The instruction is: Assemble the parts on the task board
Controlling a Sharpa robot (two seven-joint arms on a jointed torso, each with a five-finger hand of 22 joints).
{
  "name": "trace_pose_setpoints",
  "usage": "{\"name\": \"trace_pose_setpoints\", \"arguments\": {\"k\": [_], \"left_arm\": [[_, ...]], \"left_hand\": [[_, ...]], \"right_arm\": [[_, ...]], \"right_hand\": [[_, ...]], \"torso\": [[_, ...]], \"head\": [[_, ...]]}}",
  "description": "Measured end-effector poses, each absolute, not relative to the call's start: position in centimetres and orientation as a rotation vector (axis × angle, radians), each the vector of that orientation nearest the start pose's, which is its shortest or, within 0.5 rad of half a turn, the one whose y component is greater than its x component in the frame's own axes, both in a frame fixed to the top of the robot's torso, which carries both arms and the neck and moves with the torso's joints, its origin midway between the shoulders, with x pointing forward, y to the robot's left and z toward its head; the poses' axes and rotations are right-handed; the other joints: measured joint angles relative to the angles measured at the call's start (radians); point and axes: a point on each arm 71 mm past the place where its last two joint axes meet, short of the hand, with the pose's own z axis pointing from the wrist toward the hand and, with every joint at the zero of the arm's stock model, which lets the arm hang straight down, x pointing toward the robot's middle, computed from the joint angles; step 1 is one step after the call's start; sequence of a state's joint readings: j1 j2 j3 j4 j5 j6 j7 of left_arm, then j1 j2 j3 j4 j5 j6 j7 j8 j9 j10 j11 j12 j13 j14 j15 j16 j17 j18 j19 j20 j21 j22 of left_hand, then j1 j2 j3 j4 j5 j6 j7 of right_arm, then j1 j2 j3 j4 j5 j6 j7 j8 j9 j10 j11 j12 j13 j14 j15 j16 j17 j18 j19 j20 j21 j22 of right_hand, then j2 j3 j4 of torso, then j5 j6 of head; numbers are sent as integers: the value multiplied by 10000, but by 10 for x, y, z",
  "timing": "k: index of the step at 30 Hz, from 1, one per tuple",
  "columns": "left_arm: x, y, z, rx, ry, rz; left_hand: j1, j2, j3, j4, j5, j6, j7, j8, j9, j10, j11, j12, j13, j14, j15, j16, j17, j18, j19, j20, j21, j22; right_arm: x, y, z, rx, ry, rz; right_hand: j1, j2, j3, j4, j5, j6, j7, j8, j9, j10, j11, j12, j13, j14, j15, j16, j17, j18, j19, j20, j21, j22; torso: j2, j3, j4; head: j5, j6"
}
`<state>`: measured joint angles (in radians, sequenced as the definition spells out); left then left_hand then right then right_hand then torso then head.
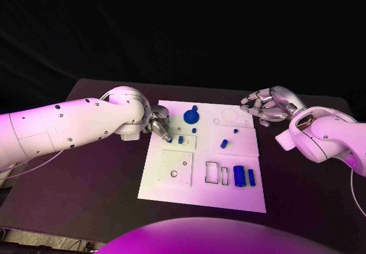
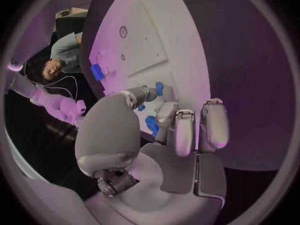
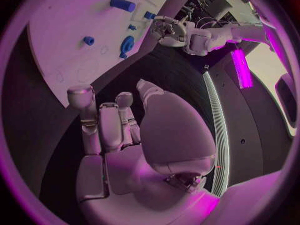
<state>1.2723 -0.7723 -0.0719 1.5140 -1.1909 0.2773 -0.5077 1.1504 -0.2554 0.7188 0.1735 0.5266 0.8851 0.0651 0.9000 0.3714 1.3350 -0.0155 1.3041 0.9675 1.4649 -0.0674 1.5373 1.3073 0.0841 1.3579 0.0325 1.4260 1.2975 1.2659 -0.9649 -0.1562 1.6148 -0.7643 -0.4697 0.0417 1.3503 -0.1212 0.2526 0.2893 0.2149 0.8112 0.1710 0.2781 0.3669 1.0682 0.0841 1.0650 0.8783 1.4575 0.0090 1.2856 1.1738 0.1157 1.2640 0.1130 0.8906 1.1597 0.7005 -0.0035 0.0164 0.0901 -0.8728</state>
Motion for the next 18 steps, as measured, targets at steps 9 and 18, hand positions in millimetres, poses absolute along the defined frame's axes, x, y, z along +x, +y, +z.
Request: {"name": "trace_pose_setpoints", "arguments": {"k": [9, 18], "left_arm": [[482, 185, -207, 906, 23579, -3505], [483, 185, -208, 868, 23671, -3517]], "left_hand": [[-40, 41, 0, 0, -3, -37, -5, -1, 3, 0, 1, 0, -12, 0, 0, 0, 0, 0, 0, 0, 0, 0], [-91, 92, 0, 0, -4, -40, -2, -1, 36, -1, 1, 0, 49, 0, 0, 0, 0, 0, -1, 0, 0, -49]], "right_arm": [[467, -244, -186, 4976, 16747, 9316], [467, -244, -186, 4974, 16749, 9321]], "right_hand": [[0, 0, 0, 0, 0, 0, 0, 0, 0, 0, 0, 0, 1, 0, 0, 0, 0, 0, 0, 0, 0, 0], [0, 0, 0, 0, 0, 0, 0, 0, 0, 0, 0, 0, 1, 0, 0, 0, 0, 0, 0, 0, -41, 0]], "torso": [[0, 0, -1], [0, 1, -7]], "head": [[13, 0], [15, 1]]}}
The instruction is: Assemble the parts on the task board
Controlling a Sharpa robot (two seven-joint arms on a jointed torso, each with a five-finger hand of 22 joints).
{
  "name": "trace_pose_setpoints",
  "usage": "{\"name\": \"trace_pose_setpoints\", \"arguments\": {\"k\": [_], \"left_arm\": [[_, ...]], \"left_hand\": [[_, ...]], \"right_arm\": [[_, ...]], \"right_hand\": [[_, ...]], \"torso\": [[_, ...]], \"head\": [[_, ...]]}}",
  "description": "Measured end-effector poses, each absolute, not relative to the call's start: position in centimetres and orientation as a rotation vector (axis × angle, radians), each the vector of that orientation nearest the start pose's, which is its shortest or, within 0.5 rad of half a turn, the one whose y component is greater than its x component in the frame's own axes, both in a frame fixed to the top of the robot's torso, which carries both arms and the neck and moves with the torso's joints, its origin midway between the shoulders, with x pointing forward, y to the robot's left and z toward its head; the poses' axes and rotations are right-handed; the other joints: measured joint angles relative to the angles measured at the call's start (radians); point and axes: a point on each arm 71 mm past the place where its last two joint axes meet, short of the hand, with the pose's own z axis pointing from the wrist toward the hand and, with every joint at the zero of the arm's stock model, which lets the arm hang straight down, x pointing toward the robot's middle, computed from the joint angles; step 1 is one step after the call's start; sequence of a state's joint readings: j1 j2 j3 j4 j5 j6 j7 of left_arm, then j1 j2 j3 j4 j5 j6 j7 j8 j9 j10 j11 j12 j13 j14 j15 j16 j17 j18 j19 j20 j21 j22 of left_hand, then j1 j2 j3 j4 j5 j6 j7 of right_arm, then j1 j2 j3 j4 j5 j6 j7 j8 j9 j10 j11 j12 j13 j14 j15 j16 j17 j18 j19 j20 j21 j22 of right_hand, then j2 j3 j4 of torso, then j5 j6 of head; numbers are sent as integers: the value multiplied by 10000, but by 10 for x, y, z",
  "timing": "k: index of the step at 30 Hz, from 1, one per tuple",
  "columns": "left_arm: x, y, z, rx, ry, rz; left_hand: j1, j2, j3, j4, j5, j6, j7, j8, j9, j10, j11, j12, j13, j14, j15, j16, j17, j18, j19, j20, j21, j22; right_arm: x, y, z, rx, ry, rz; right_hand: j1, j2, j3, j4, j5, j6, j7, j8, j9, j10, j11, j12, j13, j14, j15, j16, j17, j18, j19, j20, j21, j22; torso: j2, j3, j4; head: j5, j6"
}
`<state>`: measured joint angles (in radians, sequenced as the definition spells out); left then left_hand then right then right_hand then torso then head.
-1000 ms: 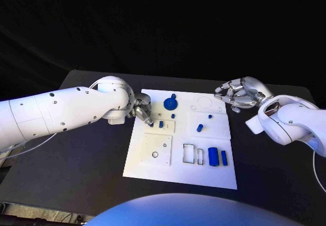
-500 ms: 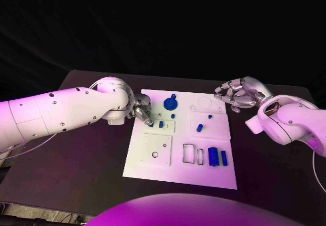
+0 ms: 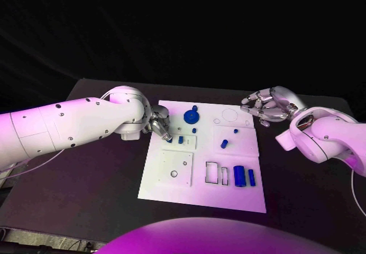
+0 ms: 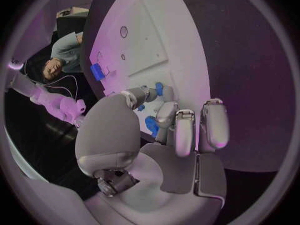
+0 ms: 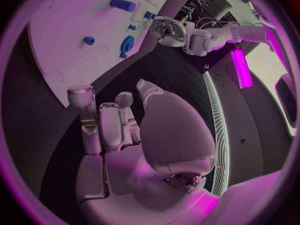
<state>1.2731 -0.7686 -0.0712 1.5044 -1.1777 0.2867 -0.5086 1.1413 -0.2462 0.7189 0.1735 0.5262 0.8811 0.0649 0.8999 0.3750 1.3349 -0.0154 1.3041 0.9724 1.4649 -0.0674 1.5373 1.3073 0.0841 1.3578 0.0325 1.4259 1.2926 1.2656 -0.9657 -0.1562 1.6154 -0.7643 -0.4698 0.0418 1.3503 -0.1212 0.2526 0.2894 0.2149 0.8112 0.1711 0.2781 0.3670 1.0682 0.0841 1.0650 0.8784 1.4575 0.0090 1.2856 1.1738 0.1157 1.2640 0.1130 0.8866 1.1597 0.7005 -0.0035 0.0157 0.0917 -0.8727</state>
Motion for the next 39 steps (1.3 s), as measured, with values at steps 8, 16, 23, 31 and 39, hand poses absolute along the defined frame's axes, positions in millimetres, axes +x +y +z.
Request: {"name": "trace_pose_setpoints", "arguments": {"k": [8, 16, 23, 31, 39], "left_arm": [[484, 185, -208, 782, 23759, -3524], [485, 183, -208, 729, 23786, -3566], [485, 181, -209, 720, 23810, -3614], [484, 180, -212, 711, 23890, -3642], [483, 180, -213, 676, 23940, -3664]], "left_hand": [[-276, 276, -27, -28, -91, -86, -25, 96, 158, 59, -58, 0, 52, 0, 0, 0, 0, 0, 0, 0, 0, -10], [-409, 407, -27, -29, -155, -44, -68, 158, 250, 96, -95, 0, 16, 0, 0, 0, 0, 0, 0, 0, 0, -10], [-462, 458, -54, -56, -156, -43, -68, 215, 268, 183, -112, 0, 117, 38, -38, 45, 0, 1, 0, 0, 0, 47], [-557, 443, -137, -139, -159, 22, -132, 212, 366, 288, -148, 83, 220, 2, -75, 60, 0, 0, 0, 0, 0, 92], [-655, 530, -247, -249, -207, 20, -135, 272, 478, 327, -186, 84, 239, 2, -75, 60, 0, 0, 37, 36, 0, 108]], "right_arm": [[467, -245, -187, 4978, 16748, 9316], [467, -245, -186, 4975, 16748, 9321], [467, -244, -186, 4971, 16747, 9327], [467, -244, -186, 4970, 16744, 9330], [466, -245, -186, 4973, 16737, 9327]], "right_hand": [[0, 0, 0, 0, 0, 0, 0, 0, 0, 0, 0, 0, 0, 0, 0, 0, 0, 1, 0, 0, 1, 0], [0, 0, 0, 0, 0, 0, 0, 0, 0, 0, 0, 0, -8, 0, 0, 0, 0, 0, 0, 0, 1, 0], [0, 0, 0, 0, 0, 0, 0, 0, 0, 0, 0, 0, -8, 0, 0, 0, -1, 0, 0, 0, 1, 0], [0, 0, 0, 0, 0, 0, 0, 0, 0, 0, 0, 0, -24, 0, 0, 0, 7, 0, 0, 0, 1, 0], [-41, 41, 0, 0, 0, 0, 0, 40, 0, 0, 0, 0, -24, 0, 0, 0, 6, 0, 0, 0, 2, 0]], "torso": [[4, 1, -1], [5, 2, 1], [5, 6, 4], [4, 6, 1], [1, 5, 0]], "head": [[-17, 0], [-23, 0], [-21, 0], [-19, 0], [-35, 0]]}}
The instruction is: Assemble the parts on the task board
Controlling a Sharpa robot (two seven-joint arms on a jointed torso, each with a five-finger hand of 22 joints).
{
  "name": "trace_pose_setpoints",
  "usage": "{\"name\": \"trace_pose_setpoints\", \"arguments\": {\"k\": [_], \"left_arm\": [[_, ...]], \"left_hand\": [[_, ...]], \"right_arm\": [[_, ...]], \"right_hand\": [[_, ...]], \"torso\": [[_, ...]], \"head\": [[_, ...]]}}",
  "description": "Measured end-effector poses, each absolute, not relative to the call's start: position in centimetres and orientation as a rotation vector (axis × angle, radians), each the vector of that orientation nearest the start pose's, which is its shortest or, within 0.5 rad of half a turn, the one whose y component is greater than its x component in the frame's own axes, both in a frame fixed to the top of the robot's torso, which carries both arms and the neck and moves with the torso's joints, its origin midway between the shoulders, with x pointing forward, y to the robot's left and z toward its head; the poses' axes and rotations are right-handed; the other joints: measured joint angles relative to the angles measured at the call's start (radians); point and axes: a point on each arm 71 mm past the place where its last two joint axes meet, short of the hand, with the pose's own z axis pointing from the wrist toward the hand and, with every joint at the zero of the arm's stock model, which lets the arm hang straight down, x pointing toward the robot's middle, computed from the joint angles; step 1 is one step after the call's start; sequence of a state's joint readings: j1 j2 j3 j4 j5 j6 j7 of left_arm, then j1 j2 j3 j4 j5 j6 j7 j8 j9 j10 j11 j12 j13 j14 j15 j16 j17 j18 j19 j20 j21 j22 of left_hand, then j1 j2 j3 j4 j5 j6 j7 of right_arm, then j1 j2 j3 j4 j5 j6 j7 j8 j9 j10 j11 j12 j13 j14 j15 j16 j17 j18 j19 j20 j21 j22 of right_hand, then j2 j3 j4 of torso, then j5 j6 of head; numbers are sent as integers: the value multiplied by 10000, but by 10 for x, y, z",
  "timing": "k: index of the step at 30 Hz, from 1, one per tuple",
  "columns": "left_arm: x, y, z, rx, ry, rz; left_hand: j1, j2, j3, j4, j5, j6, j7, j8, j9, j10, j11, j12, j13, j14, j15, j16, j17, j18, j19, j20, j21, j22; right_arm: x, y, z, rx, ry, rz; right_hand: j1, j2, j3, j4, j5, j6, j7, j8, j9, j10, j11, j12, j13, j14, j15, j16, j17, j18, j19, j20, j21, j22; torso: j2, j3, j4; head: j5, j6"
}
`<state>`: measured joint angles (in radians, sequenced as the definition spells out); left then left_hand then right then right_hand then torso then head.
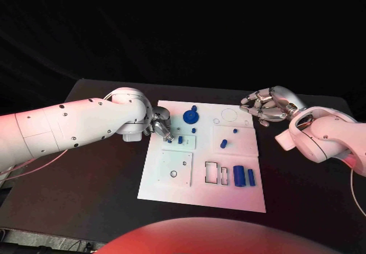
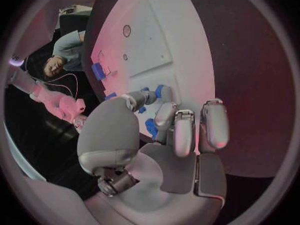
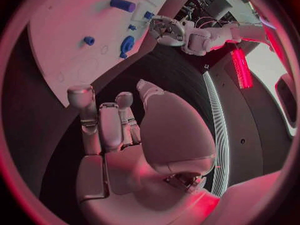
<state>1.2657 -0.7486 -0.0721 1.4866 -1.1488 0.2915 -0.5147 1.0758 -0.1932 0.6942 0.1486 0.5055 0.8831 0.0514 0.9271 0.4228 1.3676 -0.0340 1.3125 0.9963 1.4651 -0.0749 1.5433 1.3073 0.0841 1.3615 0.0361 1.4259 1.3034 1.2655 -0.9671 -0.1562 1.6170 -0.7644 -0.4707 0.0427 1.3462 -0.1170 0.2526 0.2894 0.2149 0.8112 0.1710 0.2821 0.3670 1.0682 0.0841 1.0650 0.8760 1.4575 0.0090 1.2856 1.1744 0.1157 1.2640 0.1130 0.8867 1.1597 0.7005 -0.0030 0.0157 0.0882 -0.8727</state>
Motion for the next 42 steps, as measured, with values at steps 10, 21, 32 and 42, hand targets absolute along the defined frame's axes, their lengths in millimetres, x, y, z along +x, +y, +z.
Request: {"name": "trace_pose_setpoints", "arguments": {"k": [10, 21, 32, 42], "left_arm": [[485, 182, -214, 561, 23938, -3651], [485, 185, -215, 424, 23913, -3626], [486, 190, -213, 122, 23837, -3699], [486, 196, -211, -390, 23767, -3896]], "left_hand": [[-563, 44, 97, -455, -89, -50, -207, -70, 144, 37, -37, 0, -126, 1, -73, 0, 0, -1, 0, 0, -75, -70], [-849, -8, -1185, 594, -60, 129, -302, -262, 228, -4, -74, 0, -143, 0, -73, 0, 0, 0, -1, 0, -153, -106], [-954, 98, -2086, 1423, -60, 166, -265, -351, 292, -44, -35, -48, -204, 0, -73, 0, 0, -1, -1, -1, -199, -139], [-1091, 97, -2334, 1439, -205, 160, -260, -432, 302, -120, -38, -97, -308, 0, -72, -5, 0, -1, -1, -1, -279, -248]], "right_arm": [[466, -245, -186, 4977, 16727, 9324], [466, -245, -186, 4983, 16719, 9317], [466, -246, -186, 4982, 16711, 9318], [466, -245, -187, 4983, 16718, 9329]], "right_hand": [[0, 0, 0, 0, 0, 0, 0, 0, 0, 0, 0, 0, 0, 0, 0, 0, -1, 0, 0, 0, 0, 0], [0, 0, 0, 0, 0, 0, 0, 0, 0, 0, 0, 0, -3, 0, 0, -13, -2, 0, 0, 0, -7, -3], [0, 0, 0, 0, 0, 0, 0, -1, 0, 0, 0, 0, -32, 0, 0, -57, -3, 1, 0, 0, -51, -12], [0, 0, 0, 0, 0, 0, 0, -1, 0, 0, 0, 0, -31, 0, 0, -57, -4, 0, 0, 0, -51, -11]], "torso": [[-1, 0, 0], [-2, -5, 1], [-2, -17, 7], [5, -23, 0]], "head": [[-22, 0], [-35, 0], [-85, 0], [-105, 0]]}}
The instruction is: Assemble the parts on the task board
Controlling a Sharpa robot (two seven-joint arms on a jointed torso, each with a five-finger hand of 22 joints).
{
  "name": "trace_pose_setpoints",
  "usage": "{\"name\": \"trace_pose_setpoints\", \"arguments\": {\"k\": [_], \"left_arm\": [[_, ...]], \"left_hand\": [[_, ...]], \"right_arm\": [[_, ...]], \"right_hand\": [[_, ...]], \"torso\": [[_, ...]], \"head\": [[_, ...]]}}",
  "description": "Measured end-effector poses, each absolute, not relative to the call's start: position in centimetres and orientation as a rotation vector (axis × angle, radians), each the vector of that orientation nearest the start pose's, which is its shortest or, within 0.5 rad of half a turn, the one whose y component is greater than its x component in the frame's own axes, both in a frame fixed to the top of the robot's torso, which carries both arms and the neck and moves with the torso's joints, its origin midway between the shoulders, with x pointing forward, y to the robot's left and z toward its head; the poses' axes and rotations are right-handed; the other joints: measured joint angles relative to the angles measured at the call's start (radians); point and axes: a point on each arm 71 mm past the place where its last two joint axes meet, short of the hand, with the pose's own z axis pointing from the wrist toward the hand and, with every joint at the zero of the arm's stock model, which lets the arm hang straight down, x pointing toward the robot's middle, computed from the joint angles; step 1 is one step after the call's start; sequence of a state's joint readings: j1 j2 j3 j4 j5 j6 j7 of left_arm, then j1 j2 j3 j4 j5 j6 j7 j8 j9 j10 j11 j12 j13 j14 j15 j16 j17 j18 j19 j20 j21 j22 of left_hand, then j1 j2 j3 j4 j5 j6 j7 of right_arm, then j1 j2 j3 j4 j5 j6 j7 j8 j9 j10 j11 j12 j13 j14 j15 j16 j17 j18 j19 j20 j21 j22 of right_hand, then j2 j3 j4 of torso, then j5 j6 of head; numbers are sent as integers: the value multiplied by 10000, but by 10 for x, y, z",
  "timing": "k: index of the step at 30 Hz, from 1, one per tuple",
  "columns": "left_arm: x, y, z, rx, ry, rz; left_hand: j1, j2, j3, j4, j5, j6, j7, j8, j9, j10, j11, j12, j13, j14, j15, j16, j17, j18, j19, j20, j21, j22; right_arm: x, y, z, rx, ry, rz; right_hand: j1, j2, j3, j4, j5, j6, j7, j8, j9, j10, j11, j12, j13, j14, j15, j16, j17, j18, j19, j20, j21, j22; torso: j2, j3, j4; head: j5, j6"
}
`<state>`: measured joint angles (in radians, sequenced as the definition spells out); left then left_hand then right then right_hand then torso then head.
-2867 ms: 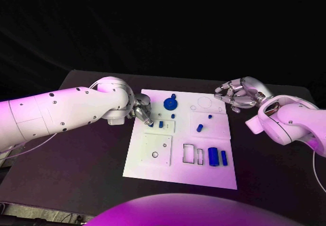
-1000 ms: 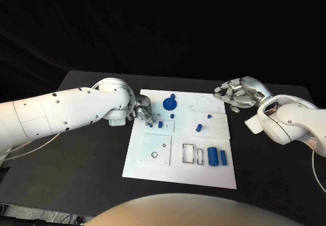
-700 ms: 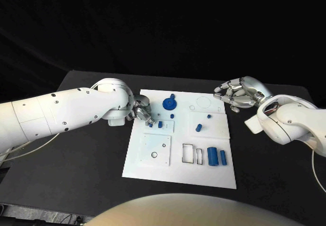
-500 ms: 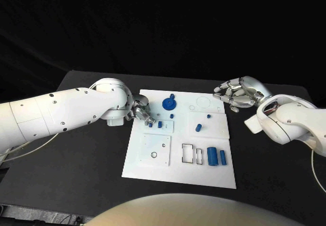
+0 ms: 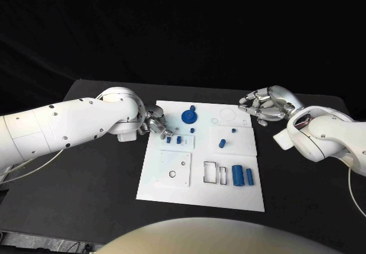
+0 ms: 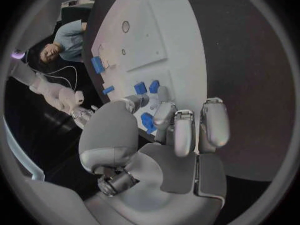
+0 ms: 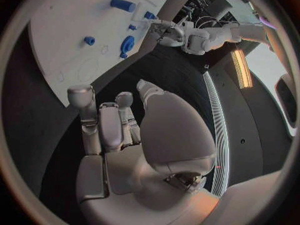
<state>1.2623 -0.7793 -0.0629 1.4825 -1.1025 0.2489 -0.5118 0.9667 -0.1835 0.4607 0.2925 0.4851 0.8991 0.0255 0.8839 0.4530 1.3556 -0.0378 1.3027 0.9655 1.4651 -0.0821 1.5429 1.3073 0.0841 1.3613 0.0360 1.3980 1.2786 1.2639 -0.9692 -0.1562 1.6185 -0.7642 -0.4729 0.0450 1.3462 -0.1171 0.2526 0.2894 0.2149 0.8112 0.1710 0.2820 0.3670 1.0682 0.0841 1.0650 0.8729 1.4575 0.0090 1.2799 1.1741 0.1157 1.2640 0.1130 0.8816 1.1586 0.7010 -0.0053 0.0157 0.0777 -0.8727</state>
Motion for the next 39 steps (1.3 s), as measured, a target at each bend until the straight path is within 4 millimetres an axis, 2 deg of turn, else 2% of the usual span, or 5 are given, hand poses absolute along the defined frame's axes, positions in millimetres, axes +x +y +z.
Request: {"name": "trace_pose_setpoints", "arguments": {"k": [7, 12, 16, 26, 39], "left_arm": [[487, 202, -205, -1620, 23381, -4628], [488, 205, -198, -2773, 22536, -5606], [489, 198, -192, -2930, 21451, -6685], [483, 164, -186, -855, 18465, -9013], [477, 132, -191, 3315, 17166, -8570]], "left_hand": [[-36, -168, -641, 10, -987, -904, 424, -342, -9, -1868, 332, -1654, -2872, 12, 169, -900, -312, 197, -1239, 93, -1210, -1649], [925, -235, -897, 0, -1056, -2060, 939, -757, -305, -3424, 815, -3226, -4723, -1394, 587, -4307, -4739, 872, -3262, 404, -4379, -5297], [2804, -399, -696, -86, -1056, -2790, 1426, -1197, -798, -4600, 1300, -4453, -5667, -2529, 1024, -7023, -6881, 872, -3633, 803, -6407, -6899], [5348, -454, -271, -1150, -1056, -2500, 1468, -1531, -1571, -5015, 1414, -5831, -7080, -2815, 1053, -7374, -6844, 869, -3537, 815, -6260, -6771], [4913, -834, -555, -978, -1056, -1874, 1406, -2301, -2371, -4959, 1359, -6617, -8001, -2558, 1061, -6101, -6195, 868, -3605, 790, -5496, -6165]], "right_arm": [[465, -245, -187, 4986, 16717, 9340], [465, -248, -187, 5021, 16691, 9300], [465, -249, -188, 5042, 16663, 9270], [465, -247, -189, 5049, 16655, 9334], [465, -244, -190, 4953, 16649, 9426]], "right_hand": [[0, 0, 0, 0, 0, 0, 0, 0, 0, 0, 0, 0, 0, 0, 0, 0, -1, 1, 0, 0, 0, 0], [0, 0, 0, 0, 0, 0, 0, 0, 0, 0, 0, 0, 1, 0, 0, 0, -1, 0, 0, 0, 0, 0], [0, 0, 0, 0, 0, 0, 0, 0, 0, 0, 0, 0, 1, 0, 0, 0, -1, 0, 0, 0, 1, 0], [0, 0, 0, 0, 0, 0, 0, 0, 0, -3, 3, 0, -19, 0, 0, 0, -1, 79, 0, 0, -46, -20], [0, 0, 28, -28, 40, -58, 7, 0, -1, -481, 39, -468, -569, 0, 0, -38, -63, 157, -37, -37, -187, -86]], "torso": [[-3, 12, -2], [-10, 18, 14], [-18, 25, 27], [-27, 25, 26], [-7, 19, 38]], "head": [[-12, 24], [-105, 119], [-153, 198], [-232, 398], [-225, 484]]}}
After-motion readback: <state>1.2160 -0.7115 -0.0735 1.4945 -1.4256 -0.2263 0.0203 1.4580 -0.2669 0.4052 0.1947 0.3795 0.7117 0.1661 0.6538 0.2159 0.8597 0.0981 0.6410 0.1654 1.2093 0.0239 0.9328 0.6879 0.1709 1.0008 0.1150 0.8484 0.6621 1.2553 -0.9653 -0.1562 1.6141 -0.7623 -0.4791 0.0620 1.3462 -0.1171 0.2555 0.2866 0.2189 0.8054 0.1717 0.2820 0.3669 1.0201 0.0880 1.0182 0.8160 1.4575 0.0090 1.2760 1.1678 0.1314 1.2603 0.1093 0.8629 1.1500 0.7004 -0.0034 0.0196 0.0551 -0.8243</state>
